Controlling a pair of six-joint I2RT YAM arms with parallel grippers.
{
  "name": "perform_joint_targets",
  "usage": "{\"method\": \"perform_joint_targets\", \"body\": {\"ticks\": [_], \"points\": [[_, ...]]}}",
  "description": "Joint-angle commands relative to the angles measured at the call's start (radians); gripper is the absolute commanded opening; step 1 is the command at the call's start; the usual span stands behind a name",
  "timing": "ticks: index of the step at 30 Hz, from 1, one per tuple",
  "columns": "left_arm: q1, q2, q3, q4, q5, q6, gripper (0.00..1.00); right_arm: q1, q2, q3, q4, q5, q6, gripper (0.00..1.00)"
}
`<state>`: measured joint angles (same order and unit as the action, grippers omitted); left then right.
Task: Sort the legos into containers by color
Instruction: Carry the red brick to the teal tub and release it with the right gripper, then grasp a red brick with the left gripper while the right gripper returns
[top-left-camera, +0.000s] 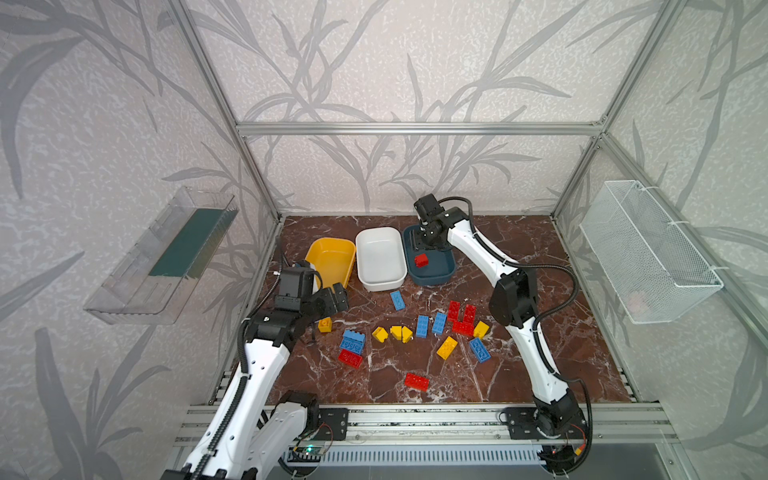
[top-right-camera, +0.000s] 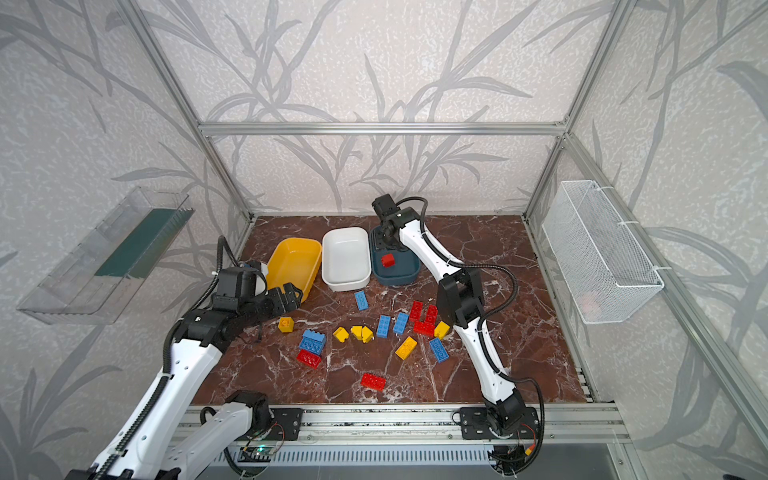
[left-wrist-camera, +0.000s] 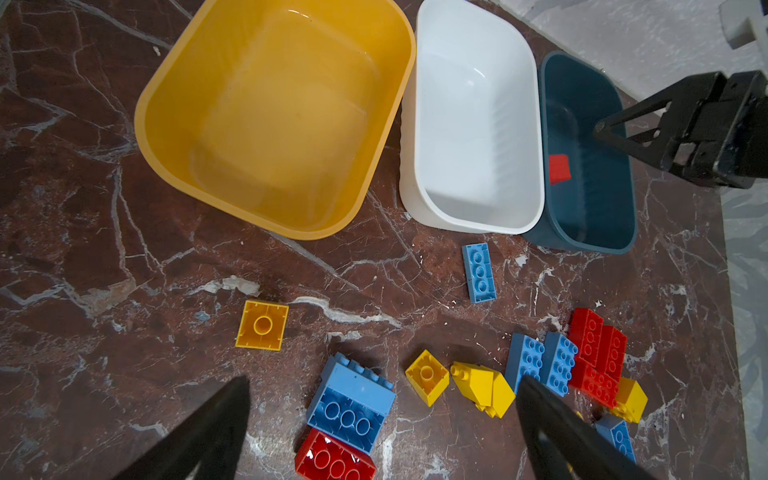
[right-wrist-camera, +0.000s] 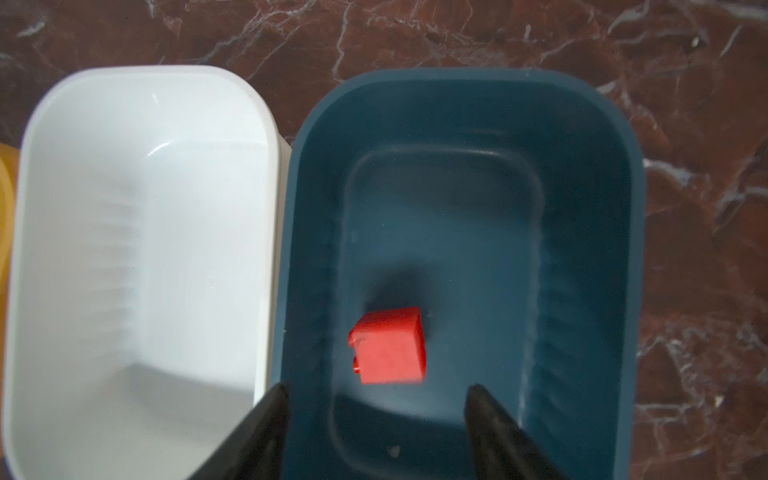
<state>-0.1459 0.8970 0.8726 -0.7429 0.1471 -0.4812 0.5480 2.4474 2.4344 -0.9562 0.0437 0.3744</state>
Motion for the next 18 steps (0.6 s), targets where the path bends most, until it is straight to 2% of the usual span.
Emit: {"method": "perform_joint_targets", "body": {"ticks": [1,4,7,12,15,18], "points": [[-0.068,0.032,0.017,-0.048,-0.060,0.028,0.99,-0.002,-0.029,0.019,-0.050,-0.013,-0.008,0.80],[-0.192,0.062,0.042,-0.103,-0.180,0.017,0.99,-0.002,-0.099,-0.042,-0.045,-0.015,-0.018,0.82],[-0.260,0.075,0.067,-0.168,-0.220,-0.021,0.99,-0.002,-0.247,-0.227,0.035,-0.033,-0.042,0.82],[-0.336,0.066,0.052,-0.211,-0.216,-0.115,0.99,-0.002,-0.598,-0.746,0.347,-0.145,-0.096,0.82],[-0.400,0.068,0.009,-0.219,-0.248,-0.185,0.99,-0.002,-0.822,-1.056,0.548,-0.173,-0.092,0.83],[-0.452,0.078,-0.058,-0.210,-0.271,-0.254,0.99,-0.005,-1.004,-1.283,0.654,-0.195,-0.081,0.85]]}}
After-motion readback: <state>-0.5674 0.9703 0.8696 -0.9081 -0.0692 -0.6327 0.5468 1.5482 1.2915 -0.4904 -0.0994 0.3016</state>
